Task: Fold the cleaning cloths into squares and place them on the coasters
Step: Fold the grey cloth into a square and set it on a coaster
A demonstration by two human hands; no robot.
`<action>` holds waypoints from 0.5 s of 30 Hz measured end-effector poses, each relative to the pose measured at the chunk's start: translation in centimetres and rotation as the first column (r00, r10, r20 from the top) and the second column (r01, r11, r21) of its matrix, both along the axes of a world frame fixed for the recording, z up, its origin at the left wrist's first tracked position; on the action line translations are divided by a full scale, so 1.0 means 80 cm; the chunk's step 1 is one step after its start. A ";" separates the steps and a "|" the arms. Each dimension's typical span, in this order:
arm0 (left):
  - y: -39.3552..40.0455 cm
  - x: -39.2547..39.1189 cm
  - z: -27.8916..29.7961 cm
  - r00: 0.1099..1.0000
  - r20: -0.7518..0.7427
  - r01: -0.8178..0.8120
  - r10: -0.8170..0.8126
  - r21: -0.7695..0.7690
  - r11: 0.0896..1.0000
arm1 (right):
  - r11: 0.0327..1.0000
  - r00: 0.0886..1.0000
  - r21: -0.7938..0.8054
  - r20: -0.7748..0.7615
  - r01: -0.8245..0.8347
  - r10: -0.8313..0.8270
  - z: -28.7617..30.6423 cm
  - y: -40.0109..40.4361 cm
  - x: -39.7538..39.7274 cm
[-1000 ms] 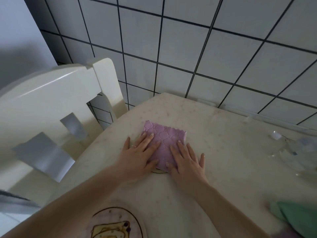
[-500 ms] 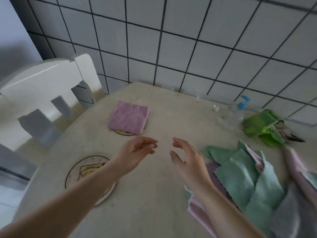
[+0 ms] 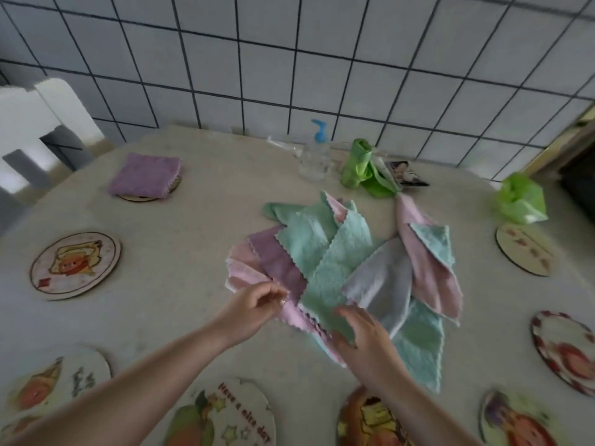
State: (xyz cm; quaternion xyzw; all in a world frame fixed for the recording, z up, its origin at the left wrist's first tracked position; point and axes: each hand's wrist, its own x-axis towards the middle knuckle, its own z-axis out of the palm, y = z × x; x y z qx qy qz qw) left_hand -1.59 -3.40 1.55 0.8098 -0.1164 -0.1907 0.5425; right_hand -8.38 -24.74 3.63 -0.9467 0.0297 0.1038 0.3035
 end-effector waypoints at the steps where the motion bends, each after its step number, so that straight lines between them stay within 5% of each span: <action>1: -0.016 -0.009 -0.007 1.000 0.011 0.019 -0.020 0.044 0.999 | 1.000 1.000 -0.023 -0.019 -0.011 0.010 -0.001 -0.017 -0.011; 9: -0.094 -0.039 -0.034 0.950 0.211 0.112 -0.231 0.460 0.881 | 0.980 0.985 -0.146 -0.132 -0.133 0.114 -0.019 -0.104 -0.041; 15: -0.124 -0.033 -0.031 0.960 0.180 0.087 -0.214 0.535 0.840 | 0.966 0.972 -0.154 -0.146 -0.206 0.184 -0.035 -0.118 -0.027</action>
